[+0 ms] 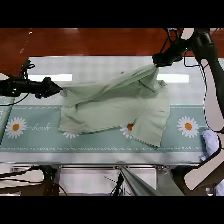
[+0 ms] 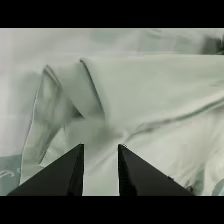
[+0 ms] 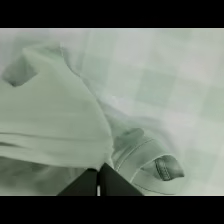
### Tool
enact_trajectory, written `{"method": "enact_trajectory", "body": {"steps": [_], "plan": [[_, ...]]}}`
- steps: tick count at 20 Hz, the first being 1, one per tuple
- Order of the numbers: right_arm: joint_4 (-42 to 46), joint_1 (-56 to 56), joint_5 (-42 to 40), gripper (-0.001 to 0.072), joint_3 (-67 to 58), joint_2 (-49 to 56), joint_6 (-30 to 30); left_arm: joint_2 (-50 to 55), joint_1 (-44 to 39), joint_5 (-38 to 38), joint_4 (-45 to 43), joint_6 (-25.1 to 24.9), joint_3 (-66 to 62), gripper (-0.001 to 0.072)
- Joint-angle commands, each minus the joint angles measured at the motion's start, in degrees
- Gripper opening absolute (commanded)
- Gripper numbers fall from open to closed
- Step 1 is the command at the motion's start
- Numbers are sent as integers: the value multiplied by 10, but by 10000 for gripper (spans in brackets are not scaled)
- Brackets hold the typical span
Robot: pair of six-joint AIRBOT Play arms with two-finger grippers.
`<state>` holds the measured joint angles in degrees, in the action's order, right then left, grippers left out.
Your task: Fold the shirts.
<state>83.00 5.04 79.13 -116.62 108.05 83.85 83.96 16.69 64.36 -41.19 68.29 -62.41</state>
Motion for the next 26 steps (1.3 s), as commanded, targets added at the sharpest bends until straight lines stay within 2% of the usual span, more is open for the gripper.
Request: {"method": "enact_trajectory", "body": {"steps": [1, 2, 3, 6, 7, 8, 9, 10, 12, 16, 21, 25, 26], "plan": [[43, 1, 47, 347, 0, -25, -37, 11, 22, 62, 12, -1, -45, 272], [85, -1, 71, 384, 0, -44, -54, 11, 40, 103, 8, -1, -75, 273], [94, -13, 77, 384, 0, -66, -45, 11, 58, 146, -5, -1, -103, 272], [127, -60, 131, 399, 0, -118, -31, 10, 116, 293, -106, 65, -146, 274], [122, -85, 158, 446, 1, -128, -28, 5, 133, 330, -141, 83, -132, 277], [105, -111, 180, 456, 12, -136, -26, -6, 143, 349, -154, 93, -101, 421], [72, -142, 203, 483, 32, -144, -26, -23, 150, 348, -159, 94, -55, 619], [37, -171, 221, 521, 55, -150, -27, -43, 155, 325, -161, 92, 1, 621], [-42, -231, 234, 521, 124, -167, -30, -76, 155, 274, -160, 58, 111, 621], [-114, -298, 187, 521, 256, -217, -51, -84, 154, 193, -160, 8, 245, 621], [-132, -313, 131, 521, 319, -250, -66, -84, 131, 86, -132, 3, 267, 621], [-136, -313, 118, 520, 319, -250, -68, -76, 58, -2, -76, 5, 267, 619], [-137, -313, 118, 520, 319, -250, -68, -74, 35, -29, -69, 17, 267, 594]]}}
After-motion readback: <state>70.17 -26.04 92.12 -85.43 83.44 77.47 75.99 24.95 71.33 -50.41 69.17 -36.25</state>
